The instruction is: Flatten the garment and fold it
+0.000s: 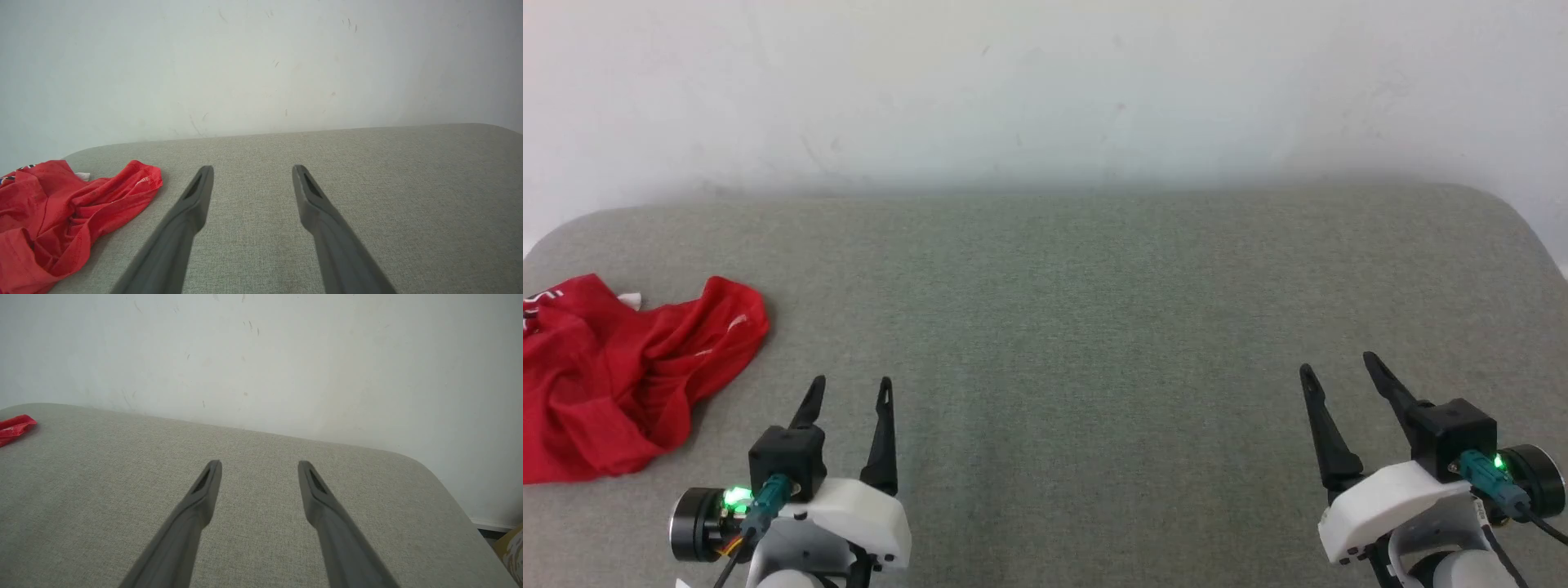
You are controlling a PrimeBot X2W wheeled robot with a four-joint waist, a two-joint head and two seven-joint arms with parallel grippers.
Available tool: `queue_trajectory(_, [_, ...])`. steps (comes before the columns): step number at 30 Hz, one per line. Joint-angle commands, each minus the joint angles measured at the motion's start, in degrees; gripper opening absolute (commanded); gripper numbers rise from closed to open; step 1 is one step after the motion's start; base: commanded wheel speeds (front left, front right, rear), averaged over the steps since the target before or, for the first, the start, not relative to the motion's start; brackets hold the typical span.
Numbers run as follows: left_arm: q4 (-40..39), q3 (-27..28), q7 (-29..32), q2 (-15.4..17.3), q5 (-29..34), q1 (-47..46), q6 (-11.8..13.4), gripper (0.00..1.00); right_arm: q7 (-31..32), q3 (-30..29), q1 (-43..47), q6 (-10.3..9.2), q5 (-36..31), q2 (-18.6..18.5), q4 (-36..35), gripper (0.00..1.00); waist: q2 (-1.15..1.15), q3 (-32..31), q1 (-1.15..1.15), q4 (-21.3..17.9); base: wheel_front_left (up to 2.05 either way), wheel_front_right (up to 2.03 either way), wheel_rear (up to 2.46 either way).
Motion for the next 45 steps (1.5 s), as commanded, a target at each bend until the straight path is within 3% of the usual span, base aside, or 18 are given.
queue_trajectory(1, [0.39, -0.23, -0.56, 0.10, -0.62, -0.95, 0.46, 1.00, -0.61, -0.15, -0.05, -0.02, 0.49, 0.06, 0.28, 1.00, 0.00, -0.05, 0.00, 0.64, 0.00, 0.00, 0.00])
queue_trajectory(45, [0.96, 0.25, -5.84, 1.24, -3.32, 0.15, 5.32, 1.00, -4.34, 3.33, -1.15, -0.06, 2.52, 0.16, 1.43, 1.00, 0.00, 0.14, 0.00, 17.20, 0.00, 0.00, 0.00])
